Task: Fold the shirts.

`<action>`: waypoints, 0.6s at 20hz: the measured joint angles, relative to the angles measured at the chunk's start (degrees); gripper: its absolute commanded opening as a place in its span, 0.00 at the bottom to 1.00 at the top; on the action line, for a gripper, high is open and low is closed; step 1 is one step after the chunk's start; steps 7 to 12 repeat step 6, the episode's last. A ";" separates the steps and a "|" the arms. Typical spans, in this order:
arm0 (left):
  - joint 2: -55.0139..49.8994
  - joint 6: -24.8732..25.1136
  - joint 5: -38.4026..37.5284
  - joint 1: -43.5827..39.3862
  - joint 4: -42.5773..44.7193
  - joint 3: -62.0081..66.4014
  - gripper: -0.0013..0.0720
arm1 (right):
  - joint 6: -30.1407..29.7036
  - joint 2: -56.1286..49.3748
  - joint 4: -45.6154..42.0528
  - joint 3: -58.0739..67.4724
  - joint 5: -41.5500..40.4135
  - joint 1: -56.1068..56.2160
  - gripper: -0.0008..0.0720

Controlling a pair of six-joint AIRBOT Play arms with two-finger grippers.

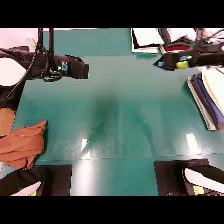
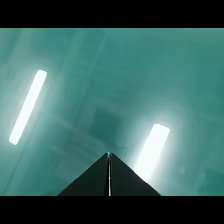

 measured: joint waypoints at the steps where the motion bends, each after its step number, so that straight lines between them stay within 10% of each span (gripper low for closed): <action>1: 0.00 0.00 0.35 0.00 0.00 0.00 0.05 | -0.02 -0.15 0.07 -0.04 -0.33 1.55 0.04; 12: 0.00 -0.02 1.07 0.00 0.00 0.00 0.05 | -0.02 -0.44 0.33 -0.13 -0.94 5.01 0.04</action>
